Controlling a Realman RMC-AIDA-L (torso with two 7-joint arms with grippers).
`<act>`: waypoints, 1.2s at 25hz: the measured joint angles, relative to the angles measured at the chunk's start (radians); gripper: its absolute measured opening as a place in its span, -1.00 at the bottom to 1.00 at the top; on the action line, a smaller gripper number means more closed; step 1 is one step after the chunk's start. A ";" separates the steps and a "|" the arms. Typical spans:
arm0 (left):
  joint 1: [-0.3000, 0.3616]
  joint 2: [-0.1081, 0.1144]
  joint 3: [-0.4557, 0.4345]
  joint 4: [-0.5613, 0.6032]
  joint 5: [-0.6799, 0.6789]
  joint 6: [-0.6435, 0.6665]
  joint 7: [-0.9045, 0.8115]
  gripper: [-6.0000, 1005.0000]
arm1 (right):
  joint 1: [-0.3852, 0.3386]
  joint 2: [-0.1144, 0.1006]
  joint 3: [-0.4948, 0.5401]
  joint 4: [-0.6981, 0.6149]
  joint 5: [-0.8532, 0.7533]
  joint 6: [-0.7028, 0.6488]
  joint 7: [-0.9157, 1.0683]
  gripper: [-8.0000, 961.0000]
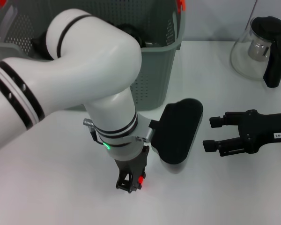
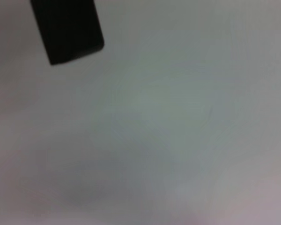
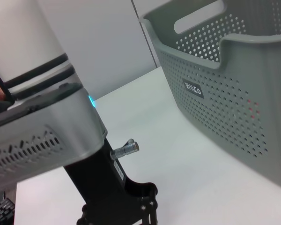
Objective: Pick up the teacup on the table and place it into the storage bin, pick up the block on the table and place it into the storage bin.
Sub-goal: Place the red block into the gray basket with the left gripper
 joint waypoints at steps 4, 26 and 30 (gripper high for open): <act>0.043 0.003 -0.090 0.100 0.016 0.070 -0.009 -0.62 | -0.002 0.000 0.000 0.000 0.000 0.001 -0.001 0.93; 0.065 0.116 -1.086 0.229 -0.244 -0.063 -0.239 -0.53 | 0.024 0.002 -0.007 -0.001 0.002 -0.007 -0.016 0.93; 0.045 0.136 -1.092 0.088 -0.253 -0.197 -0.252 -0.49 | 0.031 0.005 -0.006 -0.001 0.002 0.002 -0.020 0.93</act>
